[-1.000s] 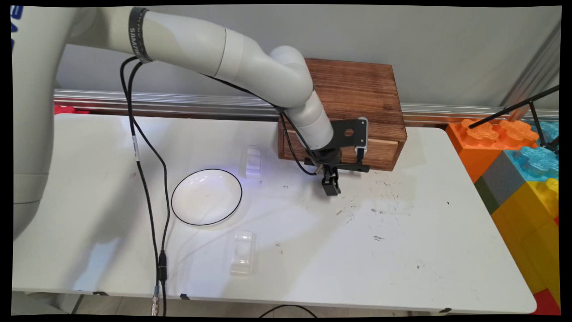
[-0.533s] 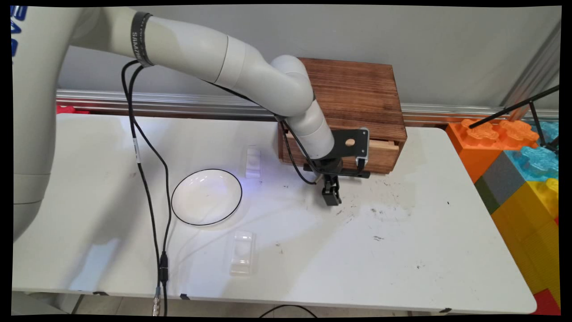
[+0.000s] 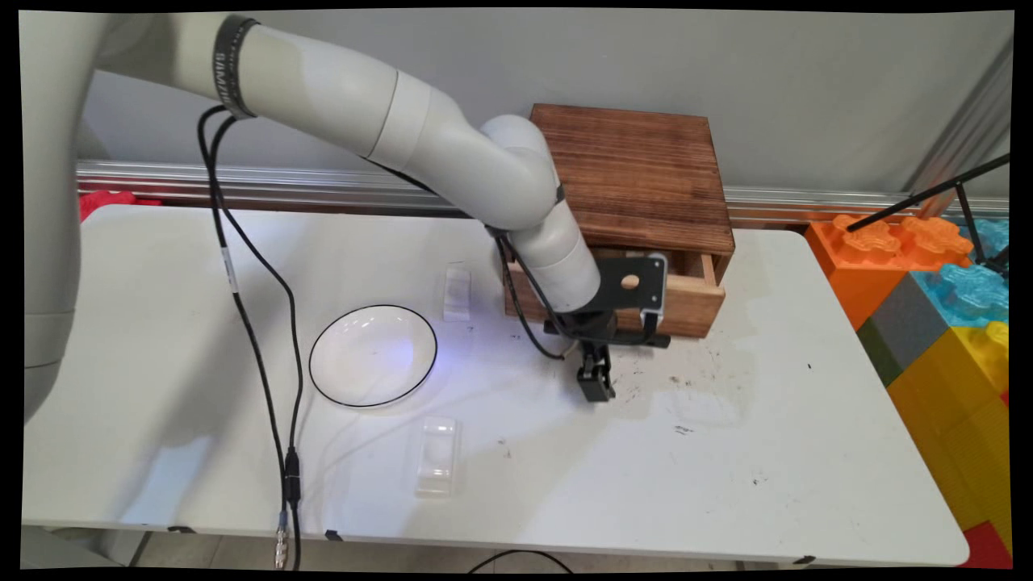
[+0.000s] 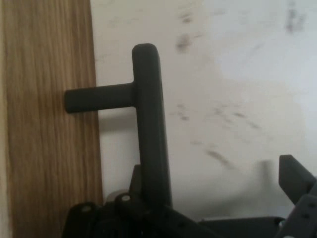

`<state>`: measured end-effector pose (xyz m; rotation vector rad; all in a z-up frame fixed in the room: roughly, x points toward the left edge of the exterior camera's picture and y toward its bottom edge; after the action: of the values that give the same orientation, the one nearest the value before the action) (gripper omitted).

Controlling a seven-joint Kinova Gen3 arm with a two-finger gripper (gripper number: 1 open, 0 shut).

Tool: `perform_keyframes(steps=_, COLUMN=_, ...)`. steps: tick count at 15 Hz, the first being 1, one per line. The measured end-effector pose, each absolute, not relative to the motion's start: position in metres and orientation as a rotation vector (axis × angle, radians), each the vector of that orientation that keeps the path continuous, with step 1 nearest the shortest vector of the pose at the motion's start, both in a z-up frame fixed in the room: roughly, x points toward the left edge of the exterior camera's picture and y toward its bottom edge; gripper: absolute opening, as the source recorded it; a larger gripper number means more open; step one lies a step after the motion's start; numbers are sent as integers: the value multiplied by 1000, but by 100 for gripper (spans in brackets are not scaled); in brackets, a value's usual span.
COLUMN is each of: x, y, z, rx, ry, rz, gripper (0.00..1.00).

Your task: Open the drawer

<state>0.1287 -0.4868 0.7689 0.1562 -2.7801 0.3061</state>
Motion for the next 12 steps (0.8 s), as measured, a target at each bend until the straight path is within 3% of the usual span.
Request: perform_keyframes(steps=12, x=122, y=-403, z=769, rx=159, ry=-2741, rz=190, gripper=100)
